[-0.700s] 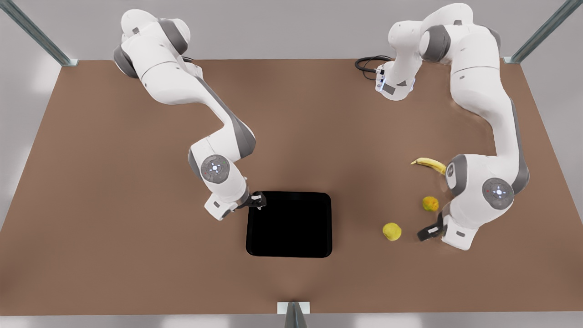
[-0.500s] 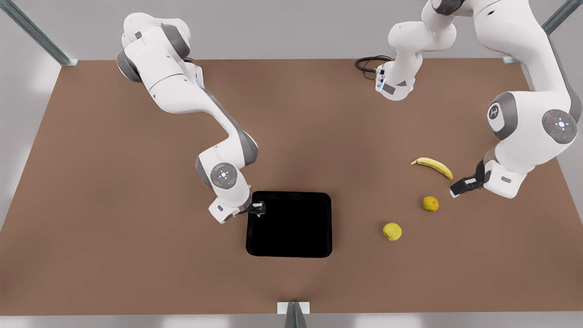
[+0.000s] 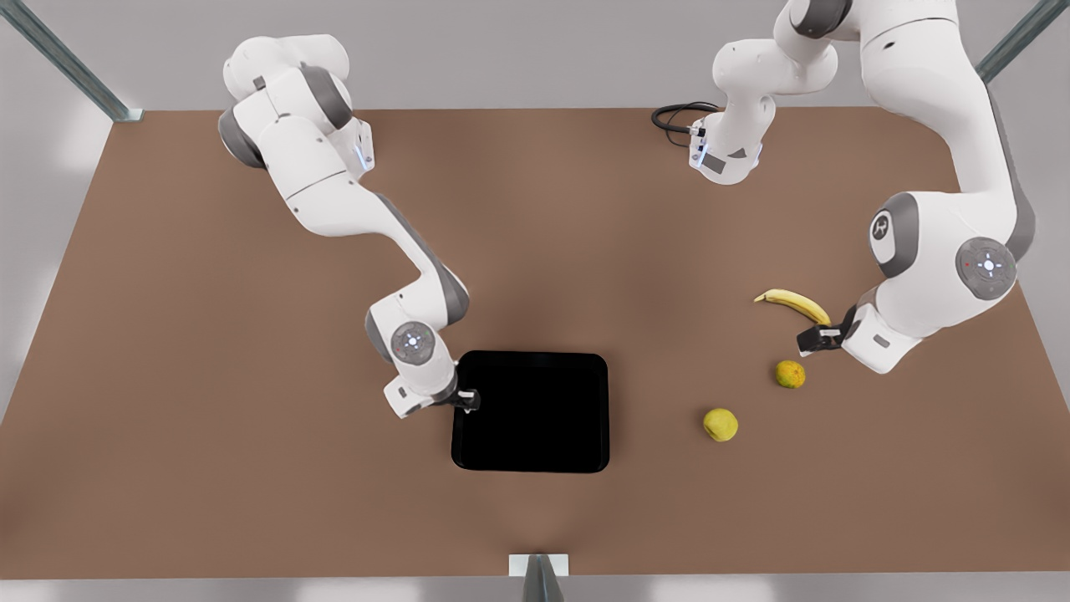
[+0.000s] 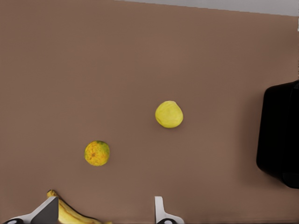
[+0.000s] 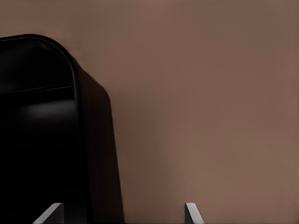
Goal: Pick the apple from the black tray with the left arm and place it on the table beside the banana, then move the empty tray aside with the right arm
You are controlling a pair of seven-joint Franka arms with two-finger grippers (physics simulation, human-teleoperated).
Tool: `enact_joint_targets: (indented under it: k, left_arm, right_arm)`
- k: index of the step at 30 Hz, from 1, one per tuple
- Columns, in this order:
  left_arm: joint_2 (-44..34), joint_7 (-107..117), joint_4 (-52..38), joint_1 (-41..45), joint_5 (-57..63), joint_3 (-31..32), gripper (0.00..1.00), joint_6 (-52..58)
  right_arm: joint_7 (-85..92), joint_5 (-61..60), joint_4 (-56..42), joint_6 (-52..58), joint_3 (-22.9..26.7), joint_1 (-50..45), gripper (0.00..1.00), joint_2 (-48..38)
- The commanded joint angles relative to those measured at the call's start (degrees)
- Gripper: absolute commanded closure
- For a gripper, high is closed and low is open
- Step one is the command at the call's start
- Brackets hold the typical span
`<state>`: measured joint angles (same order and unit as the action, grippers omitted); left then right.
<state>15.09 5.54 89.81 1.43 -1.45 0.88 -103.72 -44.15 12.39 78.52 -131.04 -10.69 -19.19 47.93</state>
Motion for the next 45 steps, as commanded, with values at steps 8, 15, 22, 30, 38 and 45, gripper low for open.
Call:
enact_joint_targets:
  k: [8, 15, 22, 30, 38, 45]
  left_arm:
    - [-0.1, -4.1, -2.1, 0.6, 0.4, 0.3, 0.0, 0.3]
    - [-0.9, -1.6, -1.0, 0.5, 1.1, -0.1, 0.0, 0.4]
    - [-1.3, -1.6, -0.3, 0.5, 1.1, -0.3, 0.0, 0.5]
    - [-1.3, -0.8, -0.3, 0.5, 1.1, -0.3, 0.0, 0.5]
    - [-1.4, -0.6, -0.3, 0.5, 1.1, -0.3, 0.0, 0.5]
    - [-1.3, -0.7, -0.6, 0.6, 1.1, -0.2, 0.0, 0.4]
  right_arm:
    - [-5.6, -1.2, 0.0, -2.5, -2.2, 0.0, 0.18, 1.3]
    - [-3.0, -1.2, 0.1, -2.1, -3.2, 1.4, 0.45, 1.1]
    - [-1.3, -1.3, 0.1, -1.8, -3.2, 1.4, 0.58, 1.1]
    - [0.3, -1.3, 0.2, -1.4, -3.2, 1.4, 0.74, 1.2]
    - [2.4, -1.3, 0.1, 4.7, -7.6, 5.0, 0.82, -0.3]
    - [11.8, -3.3, 2.9, 17.3, -12.3, 11.9, 0.83, -9.0]
